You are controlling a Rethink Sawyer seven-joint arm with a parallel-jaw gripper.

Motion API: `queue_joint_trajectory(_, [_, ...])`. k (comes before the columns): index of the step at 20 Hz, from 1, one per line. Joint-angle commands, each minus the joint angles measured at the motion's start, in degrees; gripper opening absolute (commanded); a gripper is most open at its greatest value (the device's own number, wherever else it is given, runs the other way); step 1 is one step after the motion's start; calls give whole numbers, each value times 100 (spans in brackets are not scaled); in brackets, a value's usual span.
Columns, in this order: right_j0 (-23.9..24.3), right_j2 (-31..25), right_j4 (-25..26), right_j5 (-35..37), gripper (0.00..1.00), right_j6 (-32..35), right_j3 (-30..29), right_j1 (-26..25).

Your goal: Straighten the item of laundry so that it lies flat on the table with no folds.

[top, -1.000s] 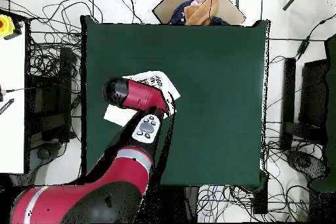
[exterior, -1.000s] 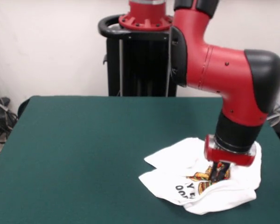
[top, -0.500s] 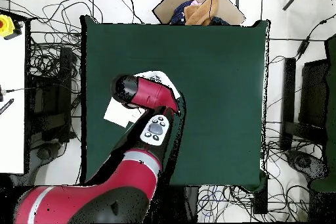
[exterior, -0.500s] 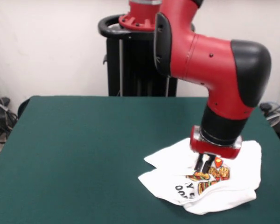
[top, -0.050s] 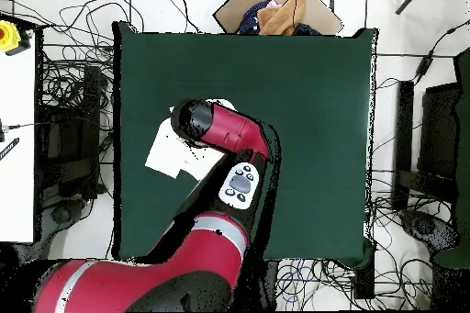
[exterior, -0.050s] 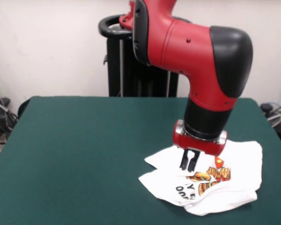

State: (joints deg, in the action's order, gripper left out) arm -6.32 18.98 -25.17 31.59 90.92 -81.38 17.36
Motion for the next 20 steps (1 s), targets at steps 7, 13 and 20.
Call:
queue_joint_trajectory(7, [-63,-697,586,-275,0,709,-1320,217])
queue_joint_trajectory(13, [48,-940,736,-572,0,694,-1781,244])
queue_joint_trajectory(20, [325,-1476,941,-2172,0,923,-1897,-422])
